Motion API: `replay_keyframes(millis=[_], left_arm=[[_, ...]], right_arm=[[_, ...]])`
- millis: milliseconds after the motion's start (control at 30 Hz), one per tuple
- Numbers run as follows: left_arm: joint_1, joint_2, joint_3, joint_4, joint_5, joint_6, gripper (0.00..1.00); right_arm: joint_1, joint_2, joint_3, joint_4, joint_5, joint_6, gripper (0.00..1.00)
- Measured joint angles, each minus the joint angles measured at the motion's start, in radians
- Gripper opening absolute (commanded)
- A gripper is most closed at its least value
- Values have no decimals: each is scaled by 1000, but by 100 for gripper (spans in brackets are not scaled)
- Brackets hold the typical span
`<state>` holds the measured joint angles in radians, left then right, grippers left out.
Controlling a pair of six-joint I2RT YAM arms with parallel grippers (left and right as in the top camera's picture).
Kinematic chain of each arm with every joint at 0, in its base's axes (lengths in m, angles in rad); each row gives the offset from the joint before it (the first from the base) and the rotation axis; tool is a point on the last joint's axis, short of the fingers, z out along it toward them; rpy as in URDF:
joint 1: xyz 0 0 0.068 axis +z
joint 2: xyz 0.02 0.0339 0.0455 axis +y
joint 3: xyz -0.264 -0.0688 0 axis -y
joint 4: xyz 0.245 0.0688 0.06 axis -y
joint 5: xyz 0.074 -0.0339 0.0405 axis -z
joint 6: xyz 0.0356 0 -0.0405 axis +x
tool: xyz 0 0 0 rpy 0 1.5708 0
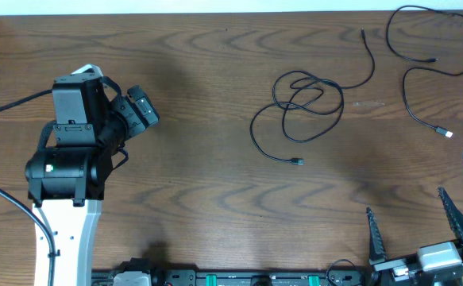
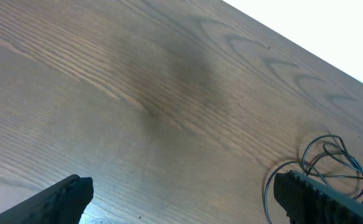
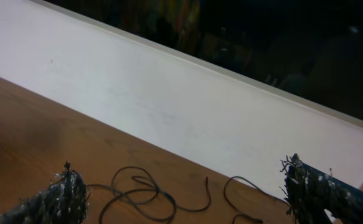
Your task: Untangle cables
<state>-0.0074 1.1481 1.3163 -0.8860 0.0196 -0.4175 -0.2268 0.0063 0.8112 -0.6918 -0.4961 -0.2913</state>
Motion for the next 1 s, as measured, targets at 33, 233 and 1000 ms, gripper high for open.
replay_keyframes(millis=[33,233,1000], left_arm=[[0,0,0,0,0,0,100],[0,0,0,0,0,0,100],[0,0,0,0,0,0,100]], right_arm=[[1,0,-2,0,0,0,99],[2,0,-26,12,2,1,99],[2,5,-599,590,211,465,99]])
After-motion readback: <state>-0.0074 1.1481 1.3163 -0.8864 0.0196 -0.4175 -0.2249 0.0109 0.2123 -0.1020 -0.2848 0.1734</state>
